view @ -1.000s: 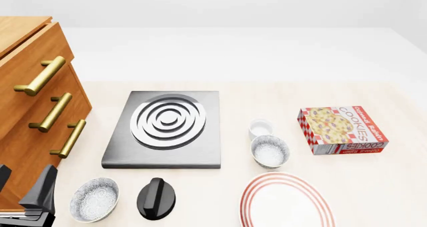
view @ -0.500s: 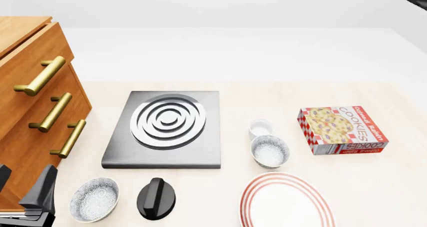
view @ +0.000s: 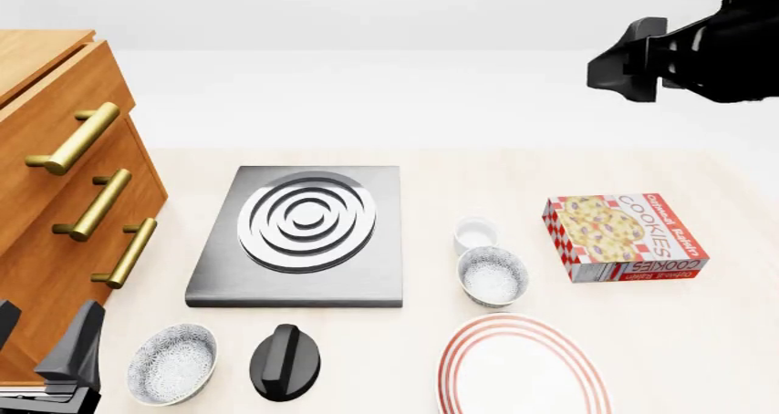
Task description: Pick the akita bowl between the plate and the ramekin and place it on the plate.
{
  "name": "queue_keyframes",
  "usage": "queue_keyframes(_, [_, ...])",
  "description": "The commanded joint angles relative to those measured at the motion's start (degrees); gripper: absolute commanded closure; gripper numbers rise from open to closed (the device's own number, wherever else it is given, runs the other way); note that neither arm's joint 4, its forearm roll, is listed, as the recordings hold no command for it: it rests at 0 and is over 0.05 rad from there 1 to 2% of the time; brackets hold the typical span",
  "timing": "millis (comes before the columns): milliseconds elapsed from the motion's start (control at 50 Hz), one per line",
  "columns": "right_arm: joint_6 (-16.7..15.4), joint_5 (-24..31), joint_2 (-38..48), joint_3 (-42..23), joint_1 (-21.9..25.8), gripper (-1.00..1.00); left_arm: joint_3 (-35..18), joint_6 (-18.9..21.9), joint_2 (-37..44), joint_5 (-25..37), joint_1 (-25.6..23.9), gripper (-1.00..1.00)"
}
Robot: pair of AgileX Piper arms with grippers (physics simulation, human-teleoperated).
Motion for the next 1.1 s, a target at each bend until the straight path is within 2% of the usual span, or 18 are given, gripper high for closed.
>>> queue_keyframes(20, [4.01,0.7,4.94,2.57,0.81,-1.0,0.0,0.0,0.0,0.0,0.0,-1.0])
queue_keyframes(60, [3.74,0.23,5.14,3.76,0.22,-1.0,0.0,0.0,0.0,0.0,0.0,-1.0])
queue_keyframes(80, [4.84,0.08,5.66,4.22,1.02,-1.0,0.0,0.0,0.0,0.0,0.0,-1.0])
queue_keyframes(140, [4.01,-1.52,6.55,5.63,-0.43,-1.0,0.0,0.0,0.0,0.0,0.0,-1.0])
queue_keyframes(200, [4.57,-2.59,7.58,6.75,-0.38,-1.0,0.0,0.0,0.0,0.0,0.0,-1.0])
queue_keyframes(260, [5.38,-5.86,10.02,10.23,0.01,-1.0,0.0,0.0,0.0,0.0,0.0,-1.0])
queue_keyframes(300, [5.48,-6.4,10.44,10.73,0.12,-1.0,0.0,0.0,0.0,0.0,0.0,-1.0])
queue_keyframes(420, [5.99,-12.56,15.06,14.27,-0.06,-1.0,0.0,0.0,0.0,0.0,0.0,-1.0])
queue_keyframes(540, [6.1,-15.46,16.7,16.62,-0.65,-1.0,0.0,0.0,0.0,0.0,0.0,-1.0])
queue_keyframes(560, [7.19,-15.94,17.44,16.84,0.42,-1.0,0.0,0.0,0.0,0.0,0.0,-1.0])
queue_keyframes(600, [5.88,-17.25,17.17,17.67,-1.17,-1.0,0.0,0.0,0.0,0.0,0.0,-1.0])
queue_keyframes(680, [5.93,-19.36,18.19,19.31,-1.8,-1.0,0.0,0.0,0.0,0.0,0.0,-1.0])
queue_keyframes(880, [6.45,-22.86,19.2,23.37,-2.89,-1.0,0.0,0.0,0.0,0.0,0.0,-1.0])
queue_keyframes(920, [7.84,-23.49,19.75,24.27,-2.01,-1.0,0.0,0.0,0.0,0.0,0.0,-1.0])
queue_keyframes(980, [8.15,-25.07,19.7,26.77,-2.06,-1.0,0.0,0.0,0.0,0.0,0.0,-1.0])
queue_keyframes(1000, [7.24,-26.1,19.41,28.2,-3.48,-1.0,0.0,0.0,0.0,0.0,0.0,-1.0])
queue_keyframes(1100, [7.88,-27.66,20.75,29.79,-2.79,-1.0,0.0,0.0,0.0,0.0,0.0,-1.0])
